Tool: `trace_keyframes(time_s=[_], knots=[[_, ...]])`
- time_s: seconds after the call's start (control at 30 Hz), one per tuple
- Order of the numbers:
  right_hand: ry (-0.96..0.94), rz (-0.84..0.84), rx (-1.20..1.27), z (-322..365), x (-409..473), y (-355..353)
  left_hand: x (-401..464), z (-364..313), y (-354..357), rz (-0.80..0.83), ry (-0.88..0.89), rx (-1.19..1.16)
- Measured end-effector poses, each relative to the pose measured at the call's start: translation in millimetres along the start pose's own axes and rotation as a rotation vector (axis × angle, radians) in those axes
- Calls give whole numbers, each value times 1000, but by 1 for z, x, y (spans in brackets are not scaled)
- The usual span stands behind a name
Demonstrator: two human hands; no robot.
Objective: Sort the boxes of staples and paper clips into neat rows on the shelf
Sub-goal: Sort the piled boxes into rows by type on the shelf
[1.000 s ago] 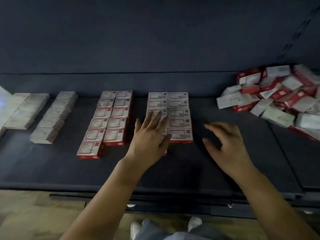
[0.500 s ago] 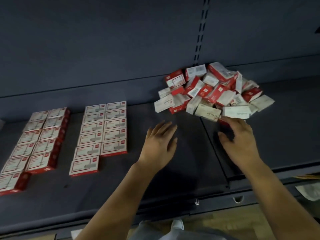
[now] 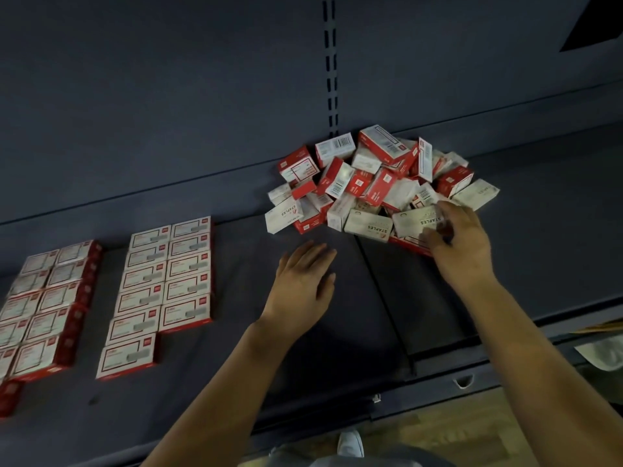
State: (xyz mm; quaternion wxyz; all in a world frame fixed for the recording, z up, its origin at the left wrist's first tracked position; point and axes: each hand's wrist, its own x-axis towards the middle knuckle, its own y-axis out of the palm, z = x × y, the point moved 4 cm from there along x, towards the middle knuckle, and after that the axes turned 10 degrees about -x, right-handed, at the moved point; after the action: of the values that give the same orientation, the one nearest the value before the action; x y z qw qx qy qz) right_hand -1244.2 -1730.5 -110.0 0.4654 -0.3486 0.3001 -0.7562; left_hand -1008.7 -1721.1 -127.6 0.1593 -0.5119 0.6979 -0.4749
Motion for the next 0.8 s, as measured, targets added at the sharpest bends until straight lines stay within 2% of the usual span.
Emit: trace_keyframes(time_s=[0.23, 0.37, 0.43, 0.63, 0.8], knots=[[33, 21, 25, 4, -2, 2, -2, -4, 2, 8, 9, -8], [56, 173, -91, 4, -3, 10, -4, -6, 3, 3, 17, -7], [40, 194, -168, 5, -5, 11, -6, -6, 5, 16, 10, -15], [39, 8, -108, 8, -13, 4, -12, -7, 6, 24, 3, -41], [9, -7, 86, 12, -17, -3, -17, -9, -5, -37, -22, -165]])
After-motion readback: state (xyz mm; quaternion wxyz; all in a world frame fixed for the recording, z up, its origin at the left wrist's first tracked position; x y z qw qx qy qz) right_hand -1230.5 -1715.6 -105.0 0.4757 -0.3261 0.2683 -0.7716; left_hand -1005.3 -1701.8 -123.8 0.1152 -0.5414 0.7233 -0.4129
